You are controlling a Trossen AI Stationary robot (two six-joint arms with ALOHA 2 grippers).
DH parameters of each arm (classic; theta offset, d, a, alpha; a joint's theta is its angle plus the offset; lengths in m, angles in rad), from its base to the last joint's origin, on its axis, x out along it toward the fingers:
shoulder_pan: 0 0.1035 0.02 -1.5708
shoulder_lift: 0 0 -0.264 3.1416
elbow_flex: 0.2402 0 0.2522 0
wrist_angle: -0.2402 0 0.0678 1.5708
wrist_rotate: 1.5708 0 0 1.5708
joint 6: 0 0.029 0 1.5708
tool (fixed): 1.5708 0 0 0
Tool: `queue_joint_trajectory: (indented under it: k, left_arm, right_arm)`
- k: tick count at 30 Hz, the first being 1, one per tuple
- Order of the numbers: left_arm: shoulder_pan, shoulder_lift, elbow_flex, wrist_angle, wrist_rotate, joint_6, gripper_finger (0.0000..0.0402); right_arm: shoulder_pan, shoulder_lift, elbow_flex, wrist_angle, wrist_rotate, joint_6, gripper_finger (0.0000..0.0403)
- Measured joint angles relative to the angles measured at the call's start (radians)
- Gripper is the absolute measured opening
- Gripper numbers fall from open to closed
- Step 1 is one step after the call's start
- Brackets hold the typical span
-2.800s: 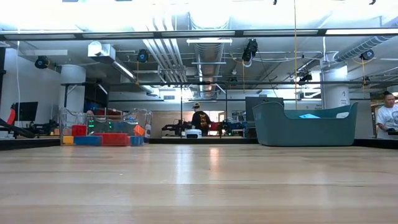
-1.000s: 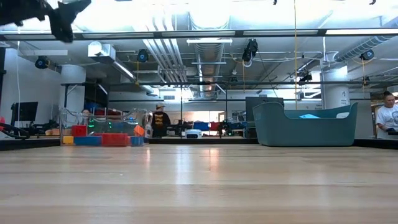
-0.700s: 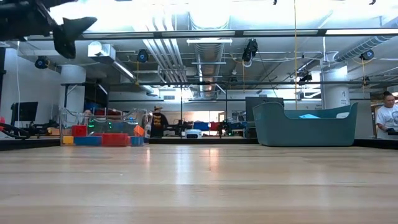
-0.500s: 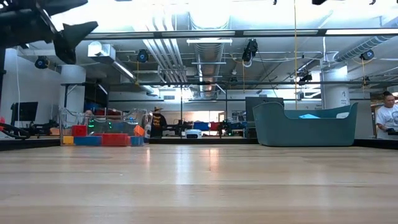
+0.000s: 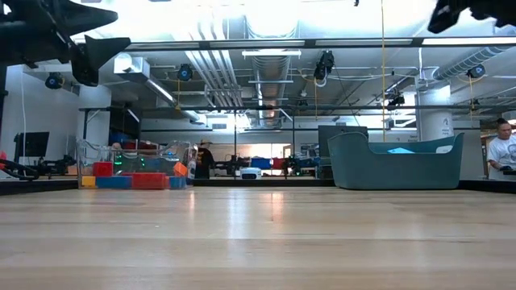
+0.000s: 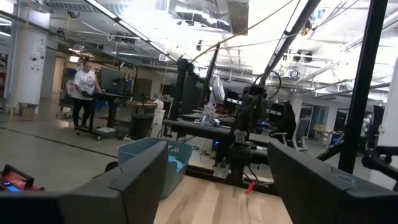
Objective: Sort blocks by size
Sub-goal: Return to Home Position
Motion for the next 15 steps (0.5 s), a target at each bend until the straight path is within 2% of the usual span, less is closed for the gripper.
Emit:
queue_joint_trajectory:
  k: [3, 12, 15]
  left_arm:
    - [0.0, 0.0, 0.001, 0.0, 0.0, -0.001, 0.0262]
    - [-0.001, 0.01, -0.001, -0.003, 0.0, -0.014, 0.0262]
    - [-0.001, 0.009, -0.001, -0.005, 0.0, -0.015, 0.0262]
  right_arm:
    - [0.0, -0.104, -0.038, -0.01, 0.001, -0.006, 0.0013]
    - [0.0, -0.071, -0.099, 0.02, 0.008, -0.037, 0.0013]
    - [0.0, -0.085, -0.155, 0.05, 0.064, -0.052, 0.0013]
